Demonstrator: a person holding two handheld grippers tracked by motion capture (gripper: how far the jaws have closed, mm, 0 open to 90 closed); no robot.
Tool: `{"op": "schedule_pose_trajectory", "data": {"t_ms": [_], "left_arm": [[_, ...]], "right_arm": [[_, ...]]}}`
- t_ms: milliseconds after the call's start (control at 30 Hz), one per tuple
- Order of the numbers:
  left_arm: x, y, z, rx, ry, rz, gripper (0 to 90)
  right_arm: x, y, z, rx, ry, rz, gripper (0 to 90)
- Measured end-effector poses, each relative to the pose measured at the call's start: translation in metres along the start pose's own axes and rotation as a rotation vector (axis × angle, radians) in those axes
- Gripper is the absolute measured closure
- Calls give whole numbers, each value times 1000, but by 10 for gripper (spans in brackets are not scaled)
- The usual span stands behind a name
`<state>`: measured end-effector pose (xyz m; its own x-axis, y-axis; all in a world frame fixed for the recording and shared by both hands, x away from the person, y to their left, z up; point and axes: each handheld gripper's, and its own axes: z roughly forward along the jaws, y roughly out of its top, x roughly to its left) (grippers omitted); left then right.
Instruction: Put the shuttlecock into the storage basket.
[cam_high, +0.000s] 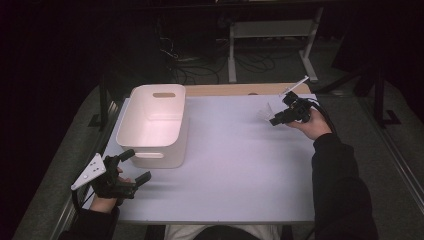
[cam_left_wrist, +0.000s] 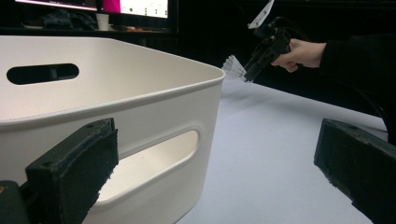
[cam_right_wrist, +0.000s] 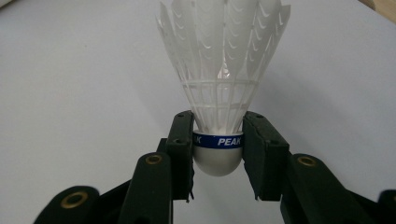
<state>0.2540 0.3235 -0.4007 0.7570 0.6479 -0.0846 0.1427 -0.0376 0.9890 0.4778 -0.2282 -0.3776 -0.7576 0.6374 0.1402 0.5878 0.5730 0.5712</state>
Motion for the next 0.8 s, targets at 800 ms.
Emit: {"op": "schedule_pose_trajectory", "data": {"t_ms": [800], "left_arm": [[0, 0, 1, -1, -2, 3, 0]], "right_arm": [[51, 11, -27, -22, 11, -94, 643]]}}
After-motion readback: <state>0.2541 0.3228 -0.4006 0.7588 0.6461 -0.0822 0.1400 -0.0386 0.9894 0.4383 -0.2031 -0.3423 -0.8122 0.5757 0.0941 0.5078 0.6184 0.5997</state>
